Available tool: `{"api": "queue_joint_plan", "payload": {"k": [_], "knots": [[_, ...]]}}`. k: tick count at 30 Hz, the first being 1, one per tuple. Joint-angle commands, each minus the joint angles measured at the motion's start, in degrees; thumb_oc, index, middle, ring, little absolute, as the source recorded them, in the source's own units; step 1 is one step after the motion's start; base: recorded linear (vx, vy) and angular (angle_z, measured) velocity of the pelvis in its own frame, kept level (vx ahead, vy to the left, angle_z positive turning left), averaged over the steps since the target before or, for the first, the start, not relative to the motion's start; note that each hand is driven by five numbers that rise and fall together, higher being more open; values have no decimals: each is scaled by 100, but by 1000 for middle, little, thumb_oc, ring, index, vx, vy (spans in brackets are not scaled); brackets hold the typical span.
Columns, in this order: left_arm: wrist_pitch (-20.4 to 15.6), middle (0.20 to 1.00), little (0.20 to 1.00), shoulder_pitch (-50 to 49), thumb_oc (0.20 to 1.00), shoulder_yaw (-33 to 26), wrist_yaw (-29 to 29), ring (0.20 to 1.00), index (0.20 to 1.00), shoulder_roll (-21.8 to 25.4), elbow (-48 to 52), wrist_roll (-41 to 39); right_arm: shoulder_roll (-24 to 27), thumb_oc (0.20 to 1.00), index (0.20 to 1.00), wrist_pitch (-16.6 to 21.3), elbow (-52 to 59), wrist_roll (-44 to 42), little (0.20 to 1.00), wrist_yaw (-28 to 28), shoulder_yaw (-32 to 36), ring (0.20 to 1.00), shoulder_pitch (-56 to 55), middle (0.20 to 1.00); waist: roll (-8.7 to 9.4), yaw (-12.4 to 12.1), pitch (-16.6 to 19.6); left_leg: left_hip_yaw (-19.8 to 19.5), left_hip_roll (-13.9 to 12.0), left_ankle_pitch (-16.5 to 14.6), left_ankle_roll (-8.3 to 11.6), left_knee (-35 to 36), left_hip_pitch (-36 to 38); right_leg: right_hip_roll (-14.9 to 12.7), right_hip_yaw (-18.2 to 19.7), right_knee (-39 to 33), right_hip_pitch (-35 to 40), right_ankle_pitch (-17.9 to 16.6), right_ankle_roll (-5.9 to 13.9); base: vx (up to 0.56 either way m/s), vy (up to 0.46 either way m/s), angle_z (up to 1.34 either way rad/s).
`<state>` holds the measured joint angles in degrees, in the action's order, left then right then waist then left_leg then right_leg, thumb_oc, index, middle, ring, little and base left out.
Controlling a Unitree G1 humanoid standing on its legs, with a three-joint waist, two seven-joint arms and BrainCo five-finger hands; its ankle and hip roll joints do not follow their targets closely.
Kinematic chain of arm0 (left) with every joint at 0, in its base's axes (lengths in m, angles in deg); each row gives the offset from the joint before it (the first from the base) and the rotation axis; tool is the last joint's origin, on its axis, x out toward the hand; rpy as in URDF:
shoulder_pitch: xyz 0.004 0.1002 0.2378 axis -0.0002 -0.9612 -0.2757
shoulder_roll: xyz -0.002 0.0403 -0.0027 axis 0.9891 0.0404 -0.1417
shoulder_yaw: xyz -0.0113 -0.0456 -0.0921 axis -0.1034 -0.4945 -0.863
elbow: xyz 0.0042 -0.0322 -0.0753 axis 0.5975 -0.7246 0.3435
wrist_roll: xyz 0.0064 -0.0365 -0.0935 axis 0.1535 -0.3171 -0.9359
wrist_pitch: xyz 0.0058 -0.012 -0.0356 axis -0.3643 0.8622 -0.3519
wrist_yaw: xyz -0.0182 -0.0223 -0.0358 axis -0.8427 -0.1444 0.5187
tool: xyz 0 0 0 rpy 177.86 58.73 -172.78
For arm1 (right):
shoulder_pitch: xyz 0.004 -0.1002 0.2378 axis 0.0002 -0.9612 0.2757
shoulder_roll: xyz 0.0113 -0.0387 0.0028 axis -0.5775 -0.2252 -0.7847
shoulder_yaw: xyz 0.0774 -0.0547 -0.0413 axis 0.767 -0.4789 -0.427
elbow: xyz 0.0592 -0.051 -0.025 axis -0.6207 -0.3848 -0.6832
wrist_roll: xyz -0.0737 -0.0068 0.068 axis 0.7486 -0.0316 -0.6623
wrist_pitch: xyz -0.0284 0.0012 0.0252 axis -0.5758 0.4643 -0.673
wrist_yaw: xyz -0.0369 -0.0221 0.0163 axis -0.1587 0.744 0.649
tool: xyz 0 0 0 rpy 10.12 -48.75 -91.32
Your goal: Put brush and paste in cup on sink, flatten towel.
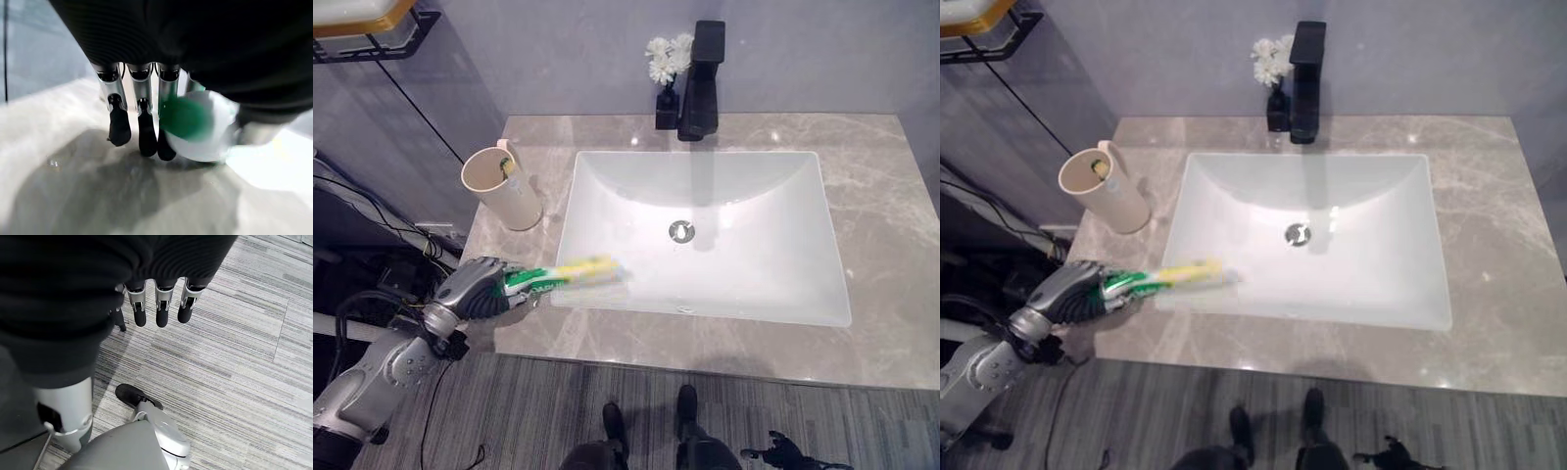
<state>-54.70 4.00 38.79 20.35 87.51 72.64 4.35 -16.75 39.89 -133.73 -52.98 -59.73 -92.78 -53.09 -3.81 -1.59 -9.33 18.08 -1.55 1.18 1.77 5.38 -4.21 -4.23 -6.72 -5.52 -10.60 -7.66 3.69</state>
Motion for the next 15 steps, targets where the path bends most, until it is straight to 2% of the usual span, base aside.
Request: {"api": "queue_joint_plan", "payload": {"k": [1,5,6,7,11,14,15], "knots": [[79,200,200,-461,200,586,469,200,200,-90,-253,484,119,1000,1000,10,-363,-385,1000,-108,152,1000,116,1000,94,196,60,-59,-51,152,265,-38,-26,-268,38,57,496,279,449,57,16,-1],[70,200,200,-353,200,546,540,200,200,-200,-98,349,191,1000,1000,-48,-721,-793,1000,19,676,1000,-113,1000,108,245,217,-68,-53,106,268,-38,117,-274,29,57,639,302,469,58,-7,-3],[56,200,200,-314,200,509,618,200,200,-318,-53,158,323,1000,1000,-89,-1041,-1509,1000,37,1364,1000,-219,1000,130,312,355,-80,-53,56,265,-38,253,-271,16,64,768,328,477,89,-35,-3],[43,200,200,-279,200,464,611,200,200,-373,33,84,376,1000,1000,-92,-1143,-1914,1000,40,1694,1000,-216,1000,147,335,432,-91,-55,-1,262,-38,318,-267,18,79,830,370,488,78,-52,3],[4,200,200,1,200,590,648,200,200,-526,293,-78,597,1000,1000,-89,-1248,-2615,1000,178,2228,1000,-250,1000,213,421,655,-86,-73,3,255,-38,429,-235,49,83,925,349,489,3,-47,-2],[-52,200,200,400,200,640,579,200,200,-550,777,-28,1015,1000,1000,142,-845,-3628,1000,63,2860,1000,-230,1000,286,566,851,-68,-90,-38,274,-38,501,-210,85,90,959,370,520,-32,-29,-4],[-44,200,200,418,200,650,578,200,200,-557,778,-26,1017,1000,1000,139,-833,-3636,1000,58,2871,1000,-234,1000,284,556,842,-62,-91,0,271,-38,482,-209,85,85,942,336,510,-86,-42,-3]]}}
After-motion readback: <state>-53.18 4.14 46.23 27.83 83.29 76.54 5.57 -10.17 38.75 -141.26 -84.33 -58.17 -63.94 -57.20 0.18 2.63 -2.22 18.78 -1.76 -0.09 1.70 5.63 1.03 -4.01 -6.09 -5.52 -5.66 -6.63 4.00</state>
